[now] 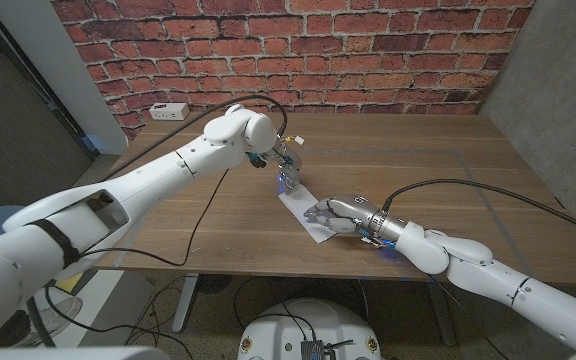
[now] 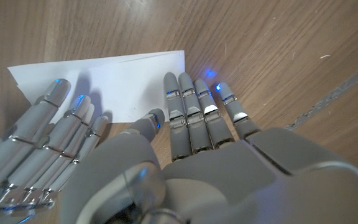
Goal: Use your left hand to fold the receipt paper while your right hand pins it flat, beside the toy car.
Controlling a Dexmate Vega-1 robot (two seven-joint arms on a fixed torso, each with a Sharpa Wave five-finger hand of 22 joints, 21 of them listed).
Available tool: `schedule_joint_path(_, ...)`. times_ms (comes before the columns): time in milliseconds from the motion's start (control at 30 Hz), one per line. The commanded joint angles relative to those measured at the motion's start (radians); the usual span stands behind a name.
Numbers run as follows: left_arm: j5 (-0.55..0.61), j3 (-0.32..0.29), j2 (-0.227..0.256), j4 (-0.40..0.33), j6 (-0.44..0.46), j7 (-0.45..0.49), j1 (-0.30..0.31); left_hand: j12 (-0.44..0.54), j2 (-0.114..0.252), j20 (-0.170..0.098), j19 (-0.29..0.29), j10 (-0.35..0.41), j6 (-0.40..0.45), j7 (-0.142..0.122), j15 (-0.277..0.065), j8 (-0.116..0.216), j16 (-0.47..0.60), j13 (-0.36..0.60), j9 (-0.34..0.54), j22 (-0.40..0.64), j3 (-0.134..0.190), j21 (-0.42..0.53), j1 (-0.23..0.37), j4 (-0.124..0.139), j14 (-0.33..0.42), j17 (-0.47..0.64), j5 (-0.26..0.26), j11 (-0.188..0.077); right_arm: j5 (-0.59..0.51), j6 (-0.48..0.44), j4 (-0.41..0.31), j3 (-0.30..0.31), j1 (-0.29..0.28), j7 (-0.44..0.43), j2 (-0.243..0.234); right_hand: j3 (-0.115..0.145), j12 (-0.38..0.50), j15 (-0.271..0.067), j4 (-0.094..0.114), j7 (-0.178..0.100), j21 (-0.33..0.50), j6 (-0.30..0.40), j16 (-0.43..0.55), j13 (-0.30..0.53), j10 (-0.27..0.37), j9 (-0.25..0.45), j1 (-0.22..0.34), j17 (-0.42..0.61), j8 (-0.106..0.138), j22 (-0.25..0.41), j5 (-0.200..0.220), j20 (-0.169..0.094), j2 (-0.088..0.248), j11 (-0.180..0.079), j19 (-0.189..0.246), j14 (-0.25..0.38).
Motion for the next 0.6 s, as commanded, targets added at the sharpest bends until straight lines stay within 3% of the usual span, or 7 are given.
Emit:
schedule_joint_path(33, -0.056, 0.087, -0.042, 0.105, -0.041, -0.025, -0.081, 0.022, -0.001, -0.001, 0.005, 0.046, 0.043, 0.008, 0.003, 0.025, 0.028, 0.013, 0.016, 0.003, 0.004, 0.017, 0.011, -0.006, 0.050, 0.007, 0.004, 0.007, 0.008, 0.007, 0.017, 0.001, 0.006, -0.010, 0.008, 0.004, -0.002, 0.001, -0.006, -0.003, 0.004, 0.010, 0.004, 0.003, 0.009, 0.002, 0.008, 0.003, 0.000, 0.002, 0.003, 0.002, 0.000, 0.002, 0.010, 0.004)
schedule_joint_path(167, -0.002, 0.135, -0.051, 0.111, -0.028, -0.038, -0.103, 0.032, 0.001, 0.002, 0.010, 0.064, 0.055, 0.015, 0.007, 0.036, 0.042, 0.021, 0.025, 0.003, 0.001, 0.022, 0.011, -0.004, 0.066, 0.015, 0.003, 0.007, 0.010, 0.009, 0.020, 0.002, 0.006, -0.013, 0.009, 0.005, -0.003, 0.001, -0.006, -0.003, 0.005, 0.012, 0.004, 0.003, 0.011, 0.002, 0.008, 0.003, -0.001, 0.003, 0.003, 0.001, 0.001, 0.002, 0.014, 0.005)
schedule_joint_path(400, 0.125, 0.201, -0.057, 0.087, 0.007, -0.059, -0.120, 0.042, -0.015, -0.004, 0.003, 0.077, 0.053, 0.020, 0.005, 0.045, 0.054, 0.035, 0.040, 0.003, -0.013, 0.025, -0.001, 0.003, 0.078, 0.022, 0.000, 0.000, 0.018, 0.017, 0.025, 0.004, 0.005, -0.017, 0.007, 0.008, -0.006, 0.002, -0.007, 0.001, 0.030, 0.021, 0.018, 0.004, 0.023, 0.003, 0.010, 0.010, -0.001, 0.007, 0.002, -0.011, 0.003, 0.002, 0.075, 0.031)
schedule_joint_path(533, 0.178, 0.214, -0.056, 0.064, 0.020, -0.066, -0.117, 0.033, -0.026, -0.005, -0.008, 0.036, 0.003, 0.015, 0.005, 0.031, 0.028, 0.051, 0.051, 0.002, -0.019, 0.027, -0.021, 0.003, 0.040, 0.008, 0.001, 0.001, 0.021, 0.023, 0.028, 0.004, 0.005, -0.019, 0.007, 0.008, -0.006, 0.001, -0.007, 0.002, 0.036, 0.024, 0.024, 0.004, 0.030, 0.003, 0.010, 0.013, -0.001, 0.008, 0.001, -0.014, 0.004, 0.000, 0.088, 0.043)
schedule_joint_path(600, 0.176, 0.202, -0.049, 0.050, 0.014, -0.055, -0.108, 0.010, -0.029, -0.008, -0.014, -0.022, -0.050, 0.007, -0.004, 0.000, 0.000, 0.056, 0.043, 0.002, -0.013, 0.030, -0.029, -0.008, -0.003, -0.011, 0.004, -0.004, 0.020, 0.024, 0.030, 0.004, 0.004, -0.020, 0.008, 0.008, -0.006, 0.001, -0.007, 0.002, 0.037, 0.026, 0.025, 0.004, 0.033, 0.003, 0.010, 0.014, -0.001, 0.008, 0.001, -0.014, 0.003, 0.002, 0.090, 0.044)
